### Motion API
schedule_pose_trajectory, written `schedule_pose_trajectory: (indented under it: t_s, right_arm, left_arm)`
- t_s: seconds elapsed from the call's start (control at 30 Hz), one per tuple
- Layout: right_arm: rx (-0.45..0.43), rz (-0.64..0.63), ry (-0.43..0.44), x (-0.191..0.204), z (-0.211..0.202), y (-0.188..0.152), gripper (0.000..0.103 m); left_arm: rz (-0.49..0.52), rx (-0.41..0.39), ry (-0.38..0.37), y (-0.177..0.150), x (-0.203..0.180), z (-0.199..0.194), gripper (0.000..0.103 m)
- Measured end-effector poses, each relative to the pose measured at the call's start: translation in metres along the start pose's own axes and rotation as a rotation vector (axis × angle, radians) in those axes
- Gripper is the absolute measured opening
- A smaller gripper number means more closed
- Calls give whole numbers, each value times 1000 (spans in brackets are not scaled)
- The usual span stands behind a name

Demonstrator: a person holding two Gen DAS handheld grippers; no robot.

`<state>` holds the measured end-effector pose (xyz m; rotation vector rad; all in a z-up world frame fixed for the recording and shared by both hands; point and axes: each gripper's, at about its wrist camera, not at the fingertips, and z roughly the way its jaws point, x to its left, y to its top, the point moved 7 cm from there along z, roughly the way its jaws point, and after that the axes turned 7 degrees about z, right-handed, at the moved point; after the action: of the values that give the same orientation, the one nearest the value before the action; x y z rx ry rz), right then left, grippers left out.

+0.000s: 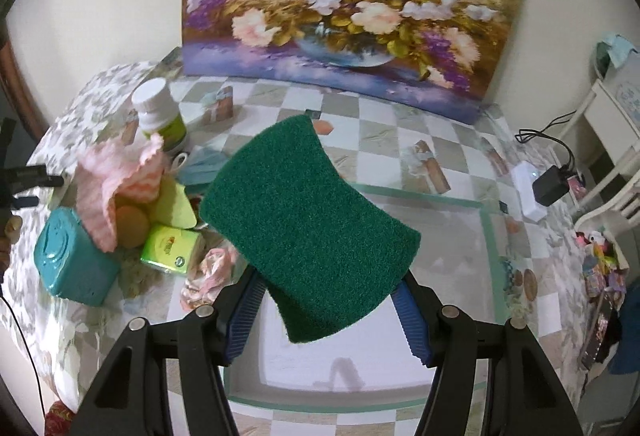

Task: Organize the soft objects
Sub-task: 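Lift the scouring pad with the right gripper while the left gripper grasps the green tissue pack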

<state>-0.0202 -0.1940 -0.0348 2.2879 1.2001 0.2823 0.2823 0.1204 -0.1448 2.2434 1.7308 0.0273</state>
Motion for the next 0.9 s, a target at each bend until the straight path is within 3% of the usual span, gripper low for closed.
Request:
schedule_pose_trajectory:
  t_s: [0.03, 0.07, 0.43, 0.73, 0.9]
  right_arm:
    - [-1, 2, 0, -1, -1, 0, 66]
    - [-1, 2, -1, -1, -1, 0, 66]
    - [-1, 10, 12, 0, 1, 0, 66]
    - [-13, 46, 33, -11, -10, 3, 66]
    - [-48, 80, 16, -30, -25, 9, 66]
  left_arm:
    - [-3, 4, -3, 0, 0, 2, 78]
    - [-5, 8, -9, -1, 0, 3, 66]
    - [-32, -21, 55, -10, 4, -18, 65]
    - [-25, -154, 170, -11, -14, -112, 65]
    - [-13, -263, 130, -24, -52, -171, 65]
